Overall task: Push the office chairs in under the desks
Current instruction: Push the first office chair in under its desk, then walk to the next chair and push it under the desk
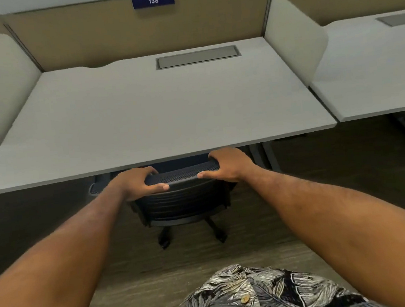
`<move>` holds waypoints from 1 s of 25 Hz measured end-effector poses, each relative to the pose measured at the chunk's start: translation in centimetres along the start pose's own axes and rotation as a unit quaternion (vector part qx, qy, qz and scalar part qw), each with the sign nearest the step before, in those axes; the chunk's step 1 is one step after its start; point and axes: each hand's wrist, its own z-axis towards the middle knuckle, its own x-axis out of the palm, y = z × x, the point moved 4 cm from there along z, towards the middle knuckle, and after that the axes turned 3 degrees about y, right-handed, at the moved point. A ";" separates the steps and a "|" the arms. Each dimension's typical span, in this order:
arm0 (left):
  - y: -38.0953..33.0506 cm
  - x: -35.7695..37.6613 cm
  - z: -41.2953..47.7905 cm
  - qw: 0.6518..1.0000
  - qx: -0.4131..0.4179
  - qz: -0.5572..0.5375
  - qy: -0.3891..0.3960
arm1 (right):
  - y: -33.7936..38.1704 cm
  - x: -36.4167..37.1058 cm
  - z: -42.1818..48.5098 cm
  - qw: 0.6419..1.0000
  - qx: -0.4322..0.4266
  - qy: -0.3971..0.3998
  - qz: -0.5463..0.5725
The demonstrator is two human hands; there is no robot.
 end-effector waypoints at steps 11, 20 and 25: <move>-30.4 5.1 6.7 0.944 0.313 0.101 -0.030 | -15.9 -1.6 -20.8 0.957 0.272 -0.098 0.018; -54.7 18.0 4.0 0.868 0.422 0.252 -0.076 | -28.8 4.0 -50.4 0.872 0.471 -0.121 0.049; -72.6 26.4 -0.6 0.810 0.514 0.273 -0.068 | -35.4 3.0 -68.5 0.810 0.572 -0.123 0.040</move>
